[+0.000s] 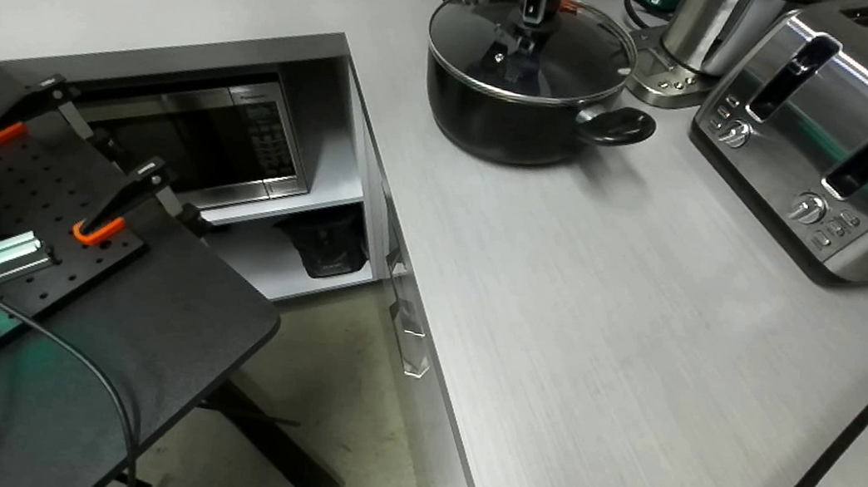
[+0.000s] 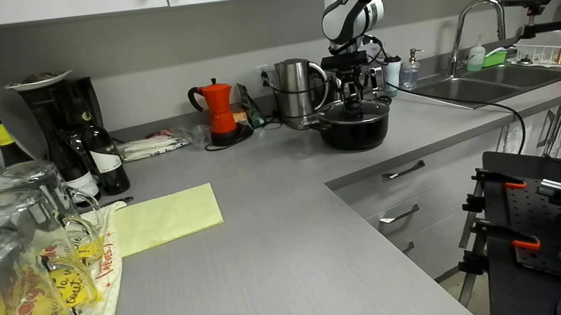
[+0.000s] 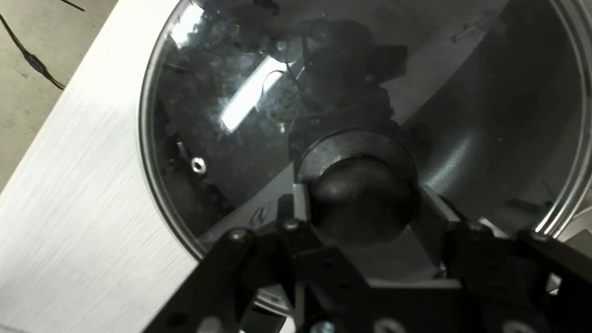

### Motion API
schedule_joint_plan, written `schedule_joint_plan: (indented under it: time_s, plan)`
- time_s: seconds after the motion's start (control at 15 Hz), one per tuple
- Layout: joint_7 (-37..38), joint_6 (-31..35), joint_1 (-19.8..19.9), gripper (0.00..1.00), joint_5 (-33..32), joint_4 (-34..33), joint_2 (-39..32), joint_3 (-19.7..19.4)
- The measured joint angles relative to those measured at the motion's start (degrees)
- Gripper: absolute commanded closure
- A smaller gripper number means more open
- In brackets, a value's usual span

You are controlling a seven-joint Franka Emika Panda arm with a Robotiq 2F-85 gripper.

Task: Remove the glass lid from the black pot and put it on the table

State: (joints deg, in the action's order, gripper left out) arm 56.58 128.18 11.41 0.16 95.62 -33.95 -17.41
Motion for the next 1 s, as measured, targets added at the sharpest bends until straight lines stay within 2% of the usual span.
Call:
schedule_joint_plan:
  time_s: [0.07,0.33,0.47,0.8,1.0]
  plan:
    - [0.00,0.02,-0.04,0.75,-0.01,-0.05,0.05,0.00]
    - [-0.01,1.31,-0.43,0.75,-0.16,0.61,0.53,-0.01]
    - [-0.07,4.11,-1.01,0.75,-0.47,2.50,1.94,-0.01]
    - [-0.13,11.83,-3.79,0.75,-3.54,11.19,10.48,-0.17]
    - [-0.12,13.78,-5.81,0.75,-6.68,15.74,16.28,-0.14]
